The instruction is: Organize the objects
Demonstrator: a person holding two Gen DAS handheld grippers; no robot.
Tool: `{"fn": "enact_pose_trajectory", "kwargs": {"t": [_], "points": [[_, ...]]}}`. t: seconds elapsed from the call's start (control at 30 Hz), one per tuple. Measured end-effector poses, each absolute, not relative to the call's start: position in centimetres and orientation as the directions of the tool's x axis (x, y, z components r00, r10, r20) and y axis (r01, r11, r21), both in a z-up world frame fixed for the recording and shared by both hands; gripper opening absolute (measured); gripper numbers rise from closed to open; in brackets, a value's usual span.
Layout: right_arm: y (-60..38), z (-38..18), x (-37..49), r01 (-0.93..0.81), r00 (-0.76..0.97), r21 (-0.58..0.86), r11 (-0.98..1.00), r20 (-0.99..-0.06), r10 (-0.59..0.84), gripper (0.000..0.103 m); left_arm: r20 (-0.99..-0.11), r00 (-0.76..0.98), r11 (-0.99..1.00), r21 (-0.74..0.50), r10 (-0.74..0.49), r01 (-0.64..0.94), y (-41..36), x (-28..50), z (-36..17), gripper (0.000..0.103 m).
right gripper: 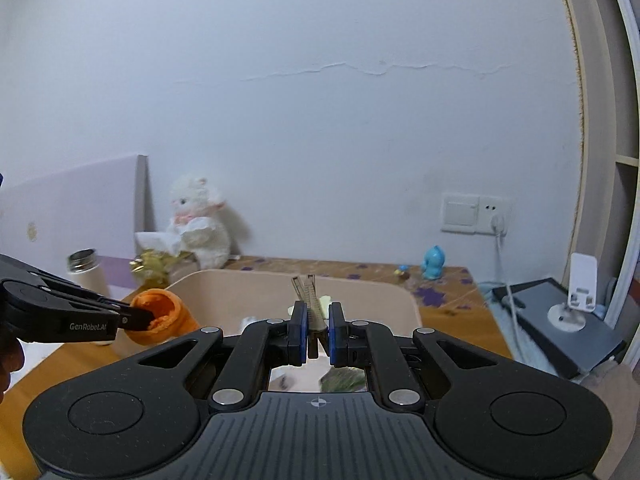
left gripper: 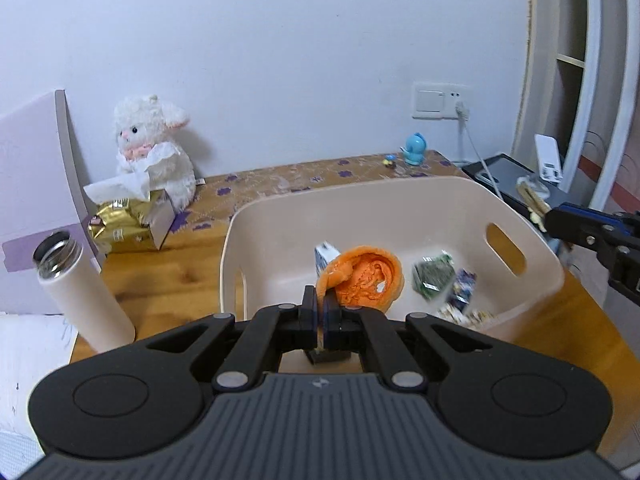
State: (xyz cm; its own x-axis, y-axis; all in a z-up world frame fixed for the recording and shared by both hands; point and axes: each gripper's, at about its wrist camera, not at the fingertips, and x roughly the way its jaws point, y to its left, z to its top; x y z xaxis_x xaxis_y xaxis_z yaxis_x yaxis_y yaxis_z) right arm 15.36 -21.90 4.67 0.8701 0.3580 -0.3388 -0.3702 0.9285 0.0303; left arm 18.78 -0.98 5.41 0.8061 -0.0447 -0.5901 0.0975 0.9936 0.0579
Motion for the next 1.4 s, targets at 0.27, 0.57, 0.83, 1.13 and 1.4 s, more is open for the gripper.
{"fn": "enact_pose_trajectory", "kwargs": {"t": [0.27,0.57,0.83,1.13,1.4], "points": [[-20.9,2.6,19.8,-0.316,0.870,0.013,0.949,-0.396,0.295,0.010,-0.643,0.766,0.990,0.103,-0.005,0.093,-3.1,24.3,3.1,0.003],[-19.2,-1.5,22.9,-0.326,0.808,-0.072,0.943,-0.539,0.239,0.010,-0.712,0.701,0.980,0.169,0.050,0.102,-5.5,27.3,-0.4,0.004],[-19.3,-1.6,22.6,-0.331,0.798,-0.059,0.942,-0.550,0.246,0.031,-0.710,0.703,0.982,0.161,0.046,0.099,-5.3,26.6,-0.4,0.051],[-20.4,1.2,19.9,-0.318,0.831,-0.030,0.948,-0.489,0.264,0.062,-0.671,0.740,0.990,0.128,0.041,0.061,-4.2,24.4,2.3,0.075],[-20.8,3.3,16.5,-0.311,0.848,-0.036,0.950,-0.463,0.260,0.069,-0.653,0.757,0.994,0.104,0.037,0.041,-3.4,20.7,3.6,0.080]]}}
